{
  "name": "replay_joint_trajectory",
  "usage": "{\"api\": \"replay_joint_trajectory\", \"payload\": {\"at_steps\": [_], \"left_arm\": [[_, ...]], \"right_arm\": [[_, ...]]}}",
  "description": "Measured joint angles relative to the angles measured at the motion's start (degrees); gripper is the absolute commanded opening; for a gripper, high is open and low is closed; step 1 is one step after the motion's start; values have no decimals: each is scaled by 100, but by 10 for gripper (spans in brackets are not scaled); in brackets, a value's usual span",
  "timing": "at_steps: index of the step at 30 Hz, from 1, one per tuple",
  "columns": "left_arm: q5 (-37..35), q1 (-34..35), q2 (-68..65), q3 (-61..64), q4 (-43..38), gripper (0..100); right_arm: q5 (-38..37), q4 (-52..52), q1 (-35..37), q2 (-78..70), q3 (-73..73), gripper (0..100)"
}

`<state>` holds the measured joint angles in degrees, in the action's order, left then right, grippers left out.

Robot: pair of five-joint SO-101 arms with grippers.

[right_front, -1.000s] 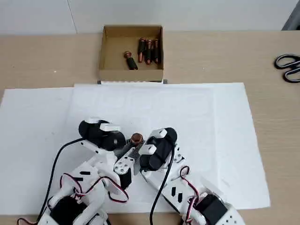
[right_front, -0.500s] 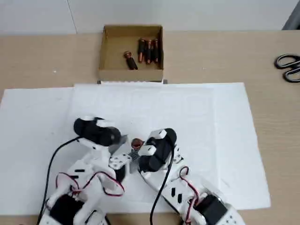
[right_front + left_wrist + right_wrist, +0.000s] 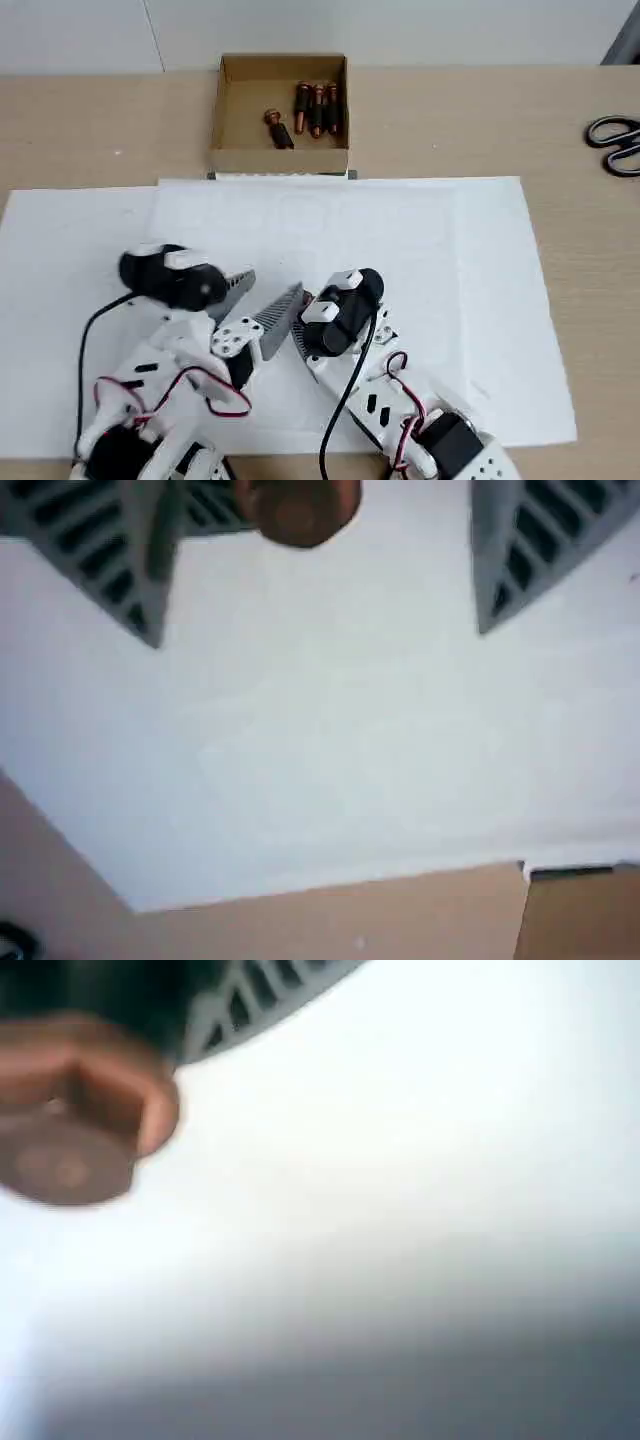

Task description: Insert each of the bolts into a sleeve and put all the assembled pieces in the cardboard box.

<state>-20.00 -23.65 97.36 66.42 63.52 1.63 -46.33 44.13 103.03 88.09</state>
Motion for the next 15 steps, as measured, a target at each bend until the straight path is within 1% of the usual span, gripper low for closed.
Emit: {"api": "replay_joint_trajectory", "payload": {"at_steps": [1, 2, 4, 8, 11, 15], "left_arm": [[0, 35, 35, -88, 0, 0], [0, 79, 44, -158, 0, 17], [53, 290, 44, -202, 0, 4], [88, 1108, 53, -97, 0, 6], [360, 1776, 44, 316, 0, 6], [580, 2391, -26, 914, -35, 6]], "right_arm": [[0, 0, -9, 0, 18, 2], [0, 0, -9, 0, 35, 2], [0, 0, -9, 0, 35, 2], [0, 0, -325, 0, 35, 2], [0, 0, -747, 0, 35, 2], [0, 0, -1099, 0, 35, 2]]}}
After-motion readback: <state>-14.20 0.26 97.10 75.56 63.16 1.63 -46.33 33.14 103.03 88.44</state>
